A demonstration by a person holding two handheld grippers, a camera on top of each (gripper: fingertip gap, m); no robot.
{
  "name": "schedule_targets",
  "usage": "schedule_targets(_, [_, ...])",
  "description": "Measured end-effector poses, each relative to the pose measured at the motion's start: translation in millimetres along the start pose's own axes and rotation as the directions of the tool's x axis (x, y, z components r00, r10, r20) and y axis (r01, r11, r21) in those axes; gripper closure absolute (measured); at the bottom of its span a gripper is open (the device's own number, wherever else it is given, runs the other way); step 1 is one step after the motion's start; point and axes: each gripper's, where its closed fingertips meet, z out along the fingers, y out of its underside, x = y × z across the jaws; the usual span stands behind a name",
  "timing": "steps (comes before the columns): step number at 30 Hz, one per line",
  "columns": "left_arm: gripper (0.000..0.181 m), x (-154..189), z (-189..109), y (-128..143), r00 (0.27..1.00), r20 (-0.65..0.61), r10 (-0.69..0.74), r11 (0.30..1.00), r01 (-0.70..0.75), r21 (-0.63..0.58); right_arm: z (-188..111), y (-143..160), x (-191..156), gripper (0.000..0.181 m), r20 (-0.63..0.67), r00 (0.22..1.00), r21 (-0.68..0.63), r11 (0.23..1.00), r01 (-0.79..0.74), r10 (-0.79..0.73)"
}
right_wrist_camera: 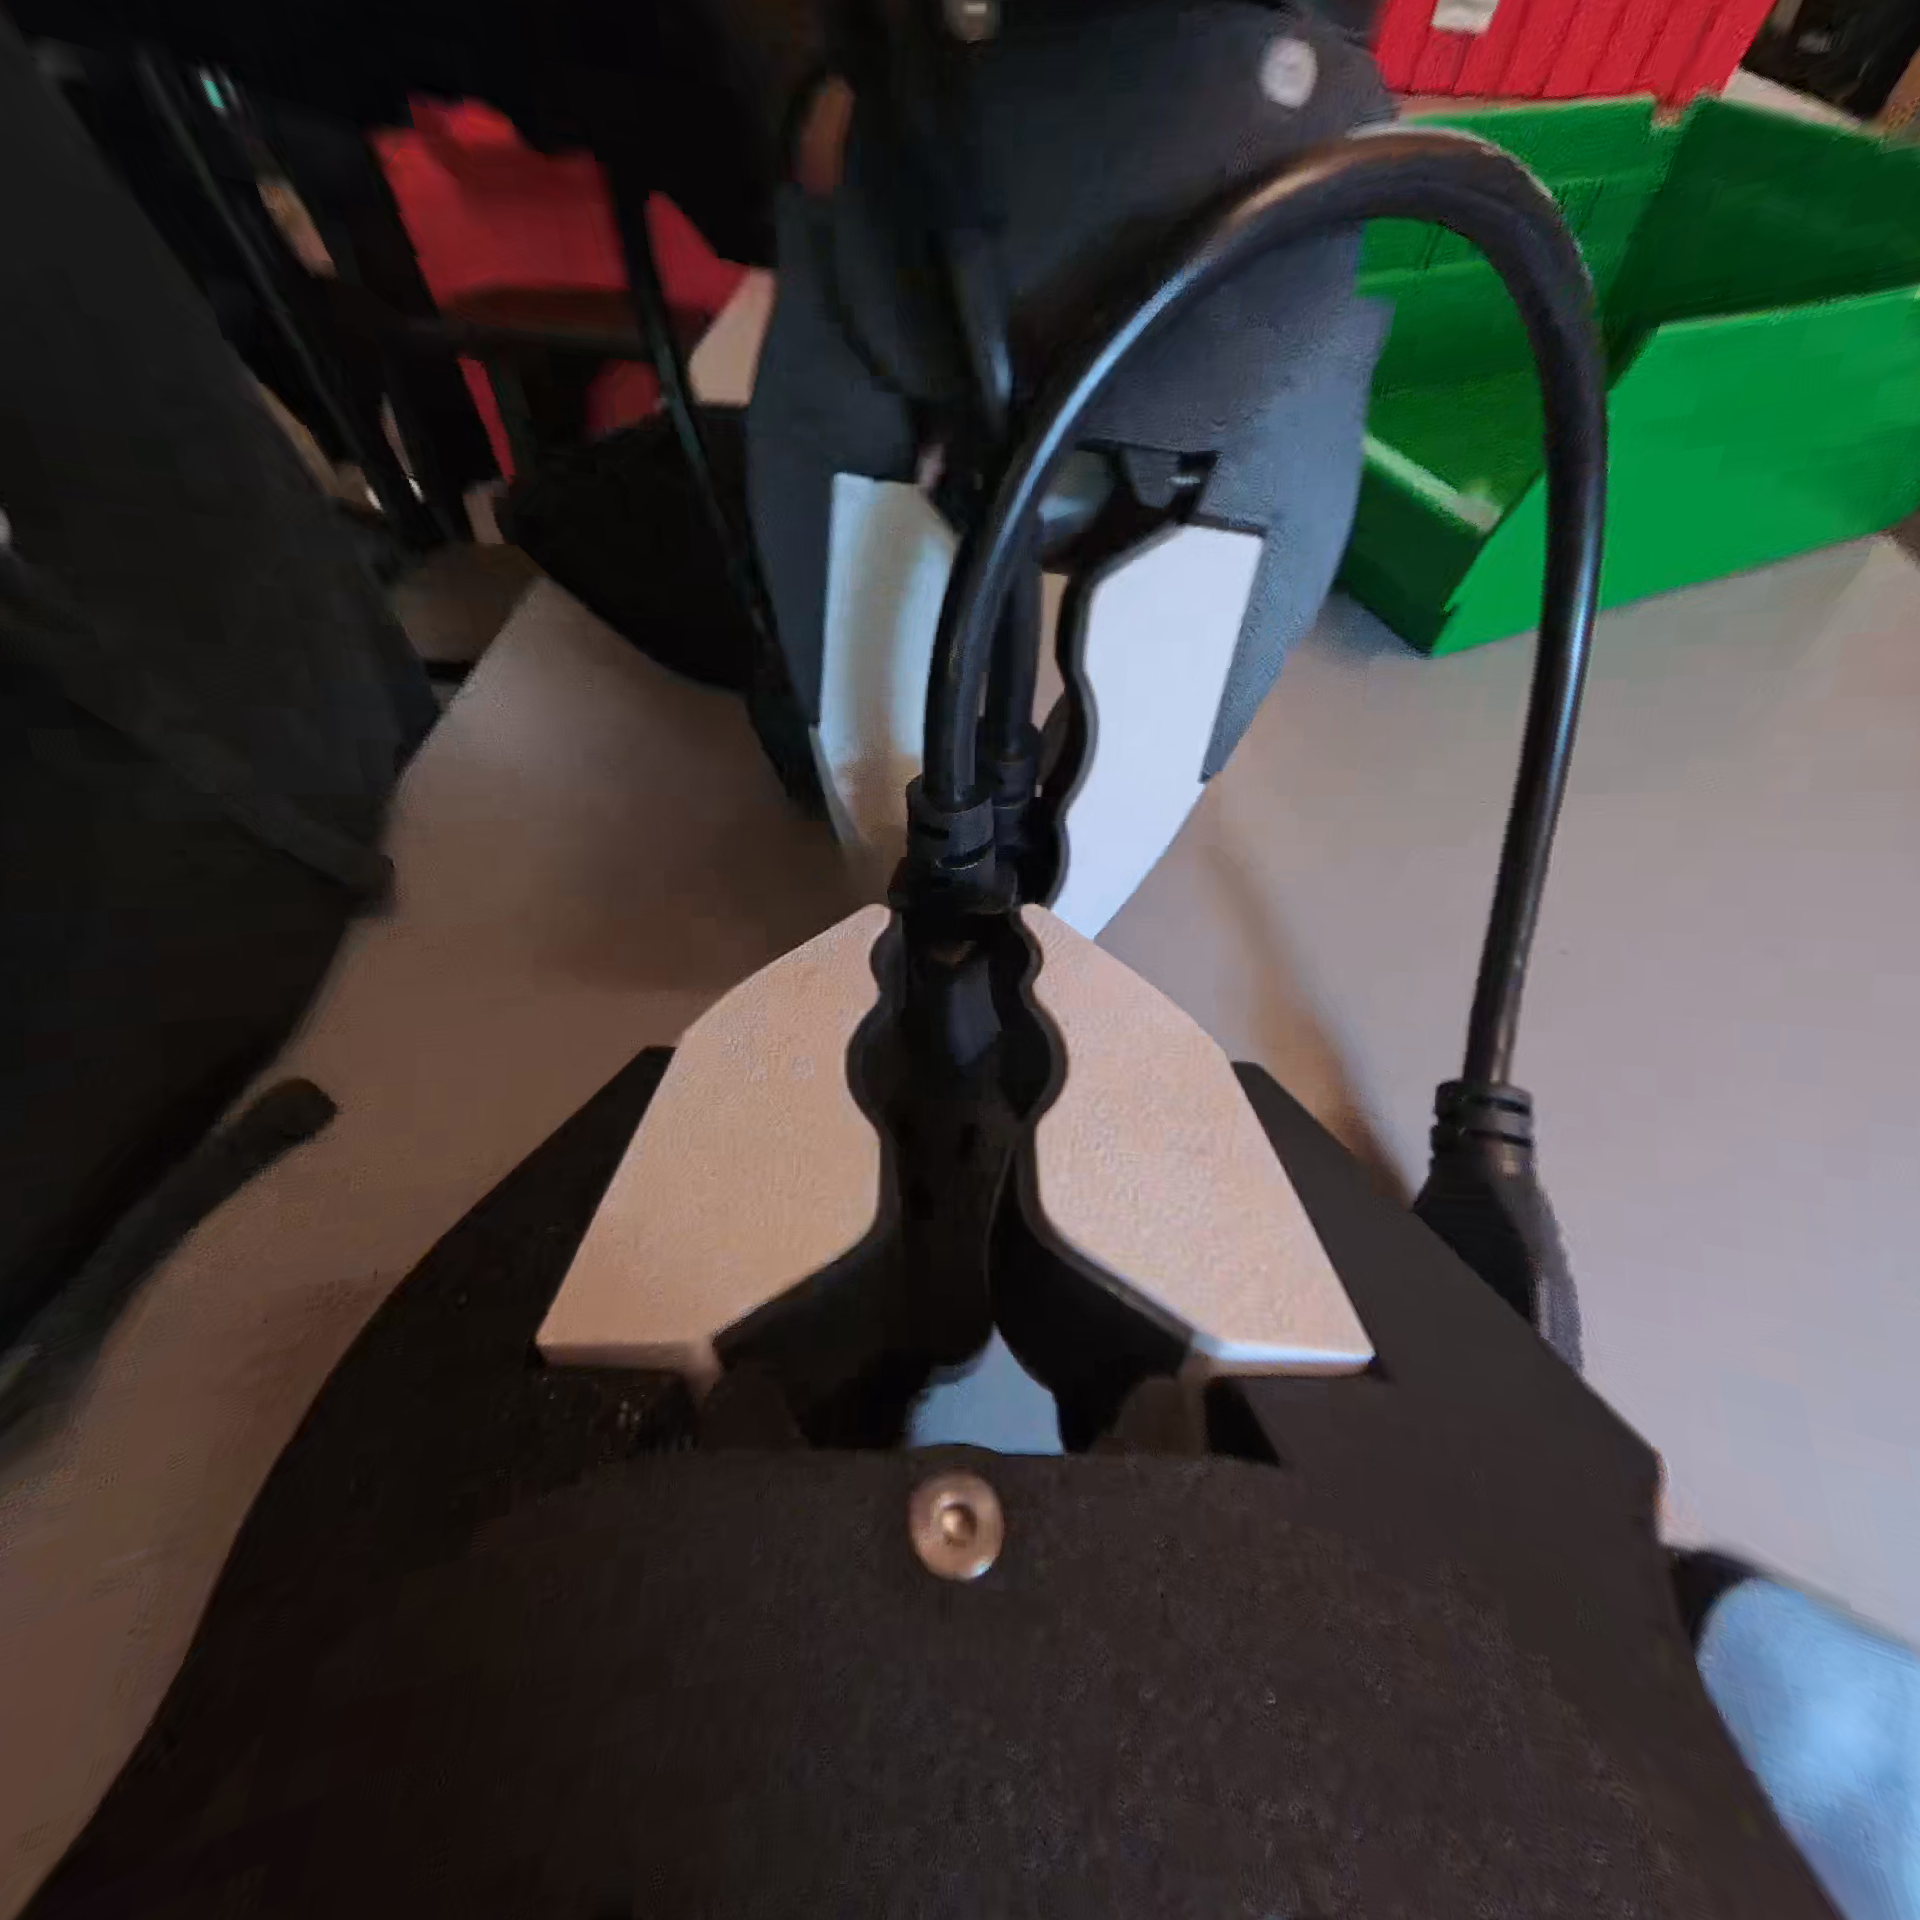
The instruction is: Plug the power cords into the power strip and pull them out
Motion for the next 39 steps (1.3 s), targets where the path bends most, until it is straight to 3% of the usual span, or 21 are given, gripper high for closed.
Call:
schedule_targets(1, [0.158,1,0,0,1.0,0.004,0.007,1.0,-0.007,0.0,0,0,-1,0.167,0.005,1.0,0.005,1.0,-0.001,0.001])
schedule_targets(2, [0.152,0,0,-1,1.0,0.015,0.01,1.0,-0.01,-0.005,-1,1,1,0.167,0.043,0.996,0.025,0.997,-0.073,0.072])
schedule_targets(4, [0.157,-4,0,-2,0.998,0.059,0.009,1.0,-0.009,-0.007,-2,0,11,0.169,0.116,0.963,0.042,0.968,-0.248,0.242])
schedule_targets(5, [0.157,-5,0,-1,0.998,0.061,0.0,1.0,0.0,-0.005,-2,1,12,0.168,0.112,0.963,0.041,0.967,-0.251,0.245])
schedule_targets(9, [0.153,0,0,-1,1.0,0.028,0.003,1.0,-0.004,0.018,0,0,0,0.167,-0.005,1.0,0.01,1.0,-0.007,0.007])
schedule_targets(12, [0.157,-8,0,-2,0.997,0.077,-0.017,1.0,0.015,0.016,-2,1,15,0.167,0.089,0.969,0.046,0.971,-0.235,0.23])
schedule_targets(18, [0.157,-6,-1,-3,0.998,0.054,-0.037,0.998,0.034,0.055,-2,3,11,0.165,-0.027,1.0,-0.001,1.0,0.006,-0.006])
schedule_targets(22, [0.158,-5,0,-3,0.996,0.082,-0.032,0.998,0.027,0.058,2,7,10,0.158,-0.005,0.999,-0.014,0.999,-0.039,0.039])
schedule_targets(27, [0.146,-3,-4,0,0.997,0.077,-0.018,0.999,0.015,0.037,5,7,12,0.159,-0.013,1.0,-0.018,1.0,-0.011,0.011])
schedule_targets(33, [0.159,-9,-3,1,0.994,0.105,-0.006,0.999,0.0,0.053,7,5,13,0.16,-0.024,0.999,-0.029,0.999,0.02,-0.021])
schedule_targets(36, [0.158,-7,-2,1,0.994,0.112,0.013,0.998,-0.02,0.057,9,1,11,0.161,-0.043,0.999,-0.026,1.0,-0.015,0.014])
schedule_targets(39, [0.158,-6,-2,0,0.991,0.13,0.024,0.997,-0.033,0.069,8,0,14,0.161,0.004,0.984,0.025,0.984,-0.177,0.177])
